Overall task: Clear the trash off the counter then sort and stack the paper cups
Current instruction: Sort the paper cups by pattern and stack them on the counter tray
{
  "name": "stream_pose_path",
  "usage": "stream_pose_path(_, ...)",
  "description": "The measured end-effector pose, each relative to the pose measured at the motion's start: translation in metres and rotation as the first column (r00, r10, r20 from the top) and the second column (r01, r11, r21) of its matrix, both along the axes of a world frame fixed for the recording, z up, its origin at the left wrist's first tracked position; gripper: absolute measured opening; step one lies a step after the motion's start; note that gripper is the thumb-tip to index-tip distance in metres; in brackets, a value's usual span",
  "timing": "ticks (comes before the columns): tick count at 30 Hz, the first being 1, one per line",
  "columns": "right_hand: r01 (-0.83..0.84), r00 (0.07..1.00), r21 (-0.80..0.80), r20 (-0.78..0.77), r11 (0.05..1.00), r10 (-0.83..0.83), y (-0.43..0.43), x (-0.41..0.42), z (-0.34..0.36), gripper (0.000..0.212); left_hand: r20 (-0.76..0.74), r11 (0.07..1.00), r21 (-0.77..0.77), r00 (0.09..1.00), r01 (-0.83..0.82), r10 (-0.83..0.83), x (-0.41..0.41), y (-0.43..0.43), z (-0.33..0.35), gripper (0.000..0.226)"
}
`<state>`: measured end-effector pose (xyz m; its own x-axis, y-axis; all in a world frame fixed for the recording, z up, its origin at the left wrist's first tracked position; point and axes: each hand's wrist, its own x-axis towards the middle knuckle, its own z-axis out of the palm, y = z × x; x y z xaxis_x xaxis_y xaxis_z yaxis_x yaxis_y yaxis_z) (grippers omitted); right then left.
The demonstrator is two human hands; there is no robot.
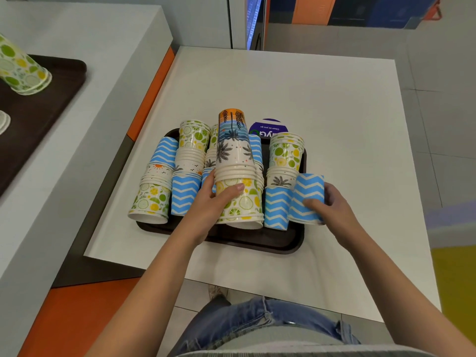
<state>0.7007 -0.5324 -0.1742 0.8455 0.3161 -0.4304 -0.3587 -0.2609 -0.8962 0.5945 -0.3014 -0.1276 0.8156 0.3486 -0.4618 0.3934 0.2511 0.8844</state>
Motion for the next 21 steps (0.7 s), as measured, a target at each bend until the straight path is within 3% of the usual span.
stream_pose_path(3,-0.015,0.987,0.125,-0.160,0.992,0.036,0.006,0.008,-0.005,0.059,0.016,0.998,-0.059,1.000,0.010,-0.009,0.015,-0.001,-0.001,0.070)
stream_pose_path(8,-0.021,0.963,0.207,-0.259,0.978,0.076,0.011,0.015,-0.010,0.059,-0.024,0.985,-0.148,0.996,0.086,-0.090,0.049,-0.013,-0.003,0.079)
stream_pose_path(15,-0.038,0.954,0.254,-0.280,0.966,0.111,0.008,0.022,-0.018,0.059,-0.060,0.961,-0.249,0.988,0.121,-0.139,0.065,-0.025,-0.004,0.039)
stream_pose_path(21,-0.020,0.965,0.240,-0.248,0.971,0.082,0.010,0.028,-0.018,0.059,-0.048,0.968,-0.188,0.983,0.168,-0.179,0.063,-0.032,-0.005,0.051)
